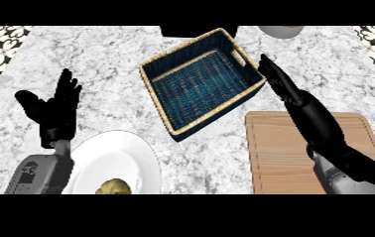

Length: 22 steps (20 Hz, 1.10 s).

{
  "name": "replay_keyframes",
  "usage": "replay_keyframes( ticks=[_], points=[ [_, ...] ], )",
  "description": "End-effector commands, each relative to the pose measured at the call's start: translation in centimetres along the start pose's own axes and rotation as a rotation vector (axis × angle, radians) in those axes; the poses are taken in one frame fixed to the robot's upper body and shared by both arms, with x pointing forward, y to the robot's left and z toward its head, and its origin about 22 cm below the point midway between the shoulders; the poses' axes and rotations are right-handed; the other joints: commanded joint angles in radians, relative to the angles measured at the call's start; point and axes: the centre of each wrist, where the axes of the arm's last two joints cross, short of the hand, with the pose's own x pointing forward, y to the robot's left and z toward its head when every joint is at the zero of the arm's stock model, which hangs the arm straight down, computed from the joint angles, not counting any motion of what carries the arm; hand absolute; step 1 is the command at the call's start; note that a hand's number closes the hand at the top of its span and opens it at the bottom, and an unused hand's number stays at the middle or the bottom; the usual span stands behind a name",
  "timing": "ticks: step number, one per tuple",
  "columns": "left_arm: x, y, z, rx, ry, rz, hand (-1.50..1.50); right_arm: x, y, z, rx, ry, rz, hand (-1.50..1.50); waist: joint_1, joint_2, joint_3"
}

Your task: Pick the eggplant from the cutting board and place it in the basket

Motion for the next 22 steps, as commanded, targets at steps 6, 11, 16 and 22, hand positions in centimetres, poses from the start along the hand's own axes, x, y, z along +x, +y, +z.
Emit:
replay_keyframes(
  ticks=[6,11,16,22],
  points=[
    [6.9,0.5,-0.7,-0.268,-0.424,-0.346,0.00,-5.7,-4.5,1.0,-0.358,0.378,-0.386,1.50,-0.023,-0.004,0.005],
    [4.5,-0.6,0.0,-0.386,-0.385,-0.337,0.00,-5.2,-0.5,-5.6,-0.647,0.400,-0.590,-1.50,-0.003,-0.006,-0.002],
    [5.1,1.1,0.0,-0.353,-0.370,-0.361,0.00,-3.2,-4.9,-8.1,-0.739,0.503,-0.163,-1.50,-0.011,-0.015,-0.004],
    [5.7,0.4,0.0,-0.380,-0.387,-0.359,0.00,-1.0,-13.7,-6.9,-0.569,0.911,0.336,-1.50,-0.016,-0.016,-0.008]
  ],
)
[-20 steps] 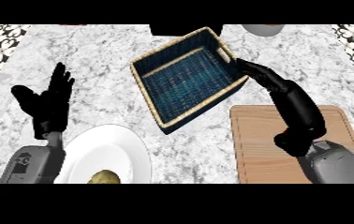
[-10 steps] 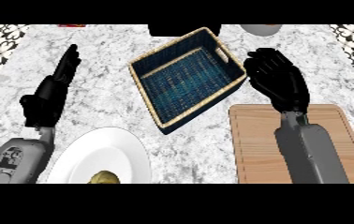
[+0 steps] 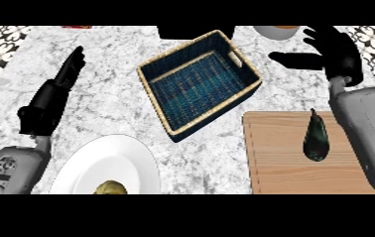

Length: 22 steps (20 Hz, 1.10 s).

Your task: Pick the eggplant from the cutting board and place it in the basket

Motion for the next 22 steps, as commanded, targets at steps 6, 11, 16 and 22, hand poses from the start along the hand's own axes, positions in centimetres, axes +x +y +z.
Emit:
replay_keyframes(
  ticks=[6,11,16,22],
  points=[
    [0.3,0.4,0.0,-0.020,-0.008,0.004,0.00,7.0,-6.7,-1.4,0.309,0.270,0.674,-1.50,0.022,0.002,0.001],
    [0.1,0.3,0.5,-0.033,-0.018,-0.009,0.00,9.0,-10.2,-2.7,0.594,0.370,0.726,-1.50,0.027,0.010,0.005],
    [0.7,0.0,0.5,-0.011,0.000,-0.002,0.00,8.7,-11.4,-3.8,0.722,0.460,0.785,-1.50,0.002,0.004,0.006],
    [0.2,1.6,1.0,0.001,-0.011,-0.007,0.00,6.0,-12.2,-5.3,0.744,0.528,0.786,-1.50,-0.002,0.005,0.006]
  ],
)
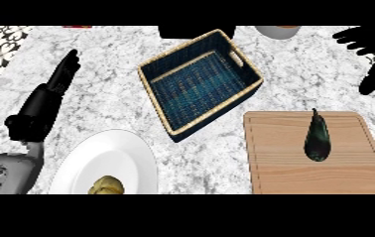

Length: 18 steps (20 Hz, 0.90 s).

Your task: Pick the eggplant from the cutting board and place it in the basket

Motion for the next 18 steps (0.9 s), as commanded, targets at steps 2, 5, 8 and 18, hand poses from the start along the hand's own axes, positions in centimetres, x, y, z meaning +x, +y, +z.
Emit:
replay_keyframes(
  ticks=[2,5,8,18],
  points=[
    [-0.2,0.7,-0.1,0.007,0.002,-0.005,0.00,-0.2,0.0,-1.5,0.069,0.063,0.050,-1.50,-0.006,0.000,0.001],
    [0.3,-0.3,0.3,0.011,0.011,-0.008,0.00,-1.9,2.0,-3.4,0.094,0.060,0.058,-1.50,-0.013,-0.004,0.001],
    [-0.4,-0.4,0.6,0.012,0.017,0.009,0.00,-2.2,3.9,-4.9,0.118,0.058,0.111,-1.50,-0.015,-0.004,0.001],
    [-1.0,0.3,-0.9,0.027,0.012,-0.009,0.00,-3.4,6.4,-7.9,0.196,0.136,0.159,-1.50,-0.020,-0.003,0.001]
  ],
)
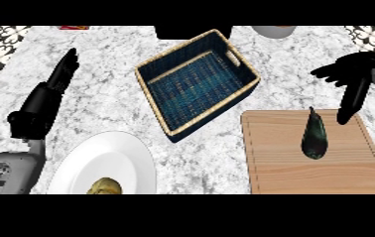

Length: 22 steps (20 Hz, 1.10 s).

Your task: Pick the eggplant from the cutting board and place it in the basket

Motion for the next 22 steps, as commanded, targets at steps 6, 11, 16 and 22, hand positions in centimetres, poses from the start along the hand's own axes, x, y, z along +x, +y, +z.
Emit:
replay_keyframes(
  ticks=[6,11,16,22],
  points=[
    [-0.5,1.0,-0.7,-0.008,0.015,0.010,0.00,-2.3,3.3,-2.2,-0.007,0.035,0.025,-1.50,-0.010,-0.003,0.000],
    [-0.1,1.7,0.0,0.007,-0.009,0.014,0.00,-2.5,3.9,-2.9,-0.053,0.005,0.018,-1.50,-0.005,-0.002,0.000],
    [0.4,-0.2,2.2,0.002,0.005,0.023,0.00,-2.1,4.6,-3.6,-0.056,0.016,0.026,-1.50,0.000,-0.002,0.000],
    [-0.4,1.1,0.6,0.009,0.007,0.000,0.00,-2.2,6.3,-3.7,-0.052,-0.003,-0.006,-1.50,-0.007,-0.003,0.000]
  ],
)
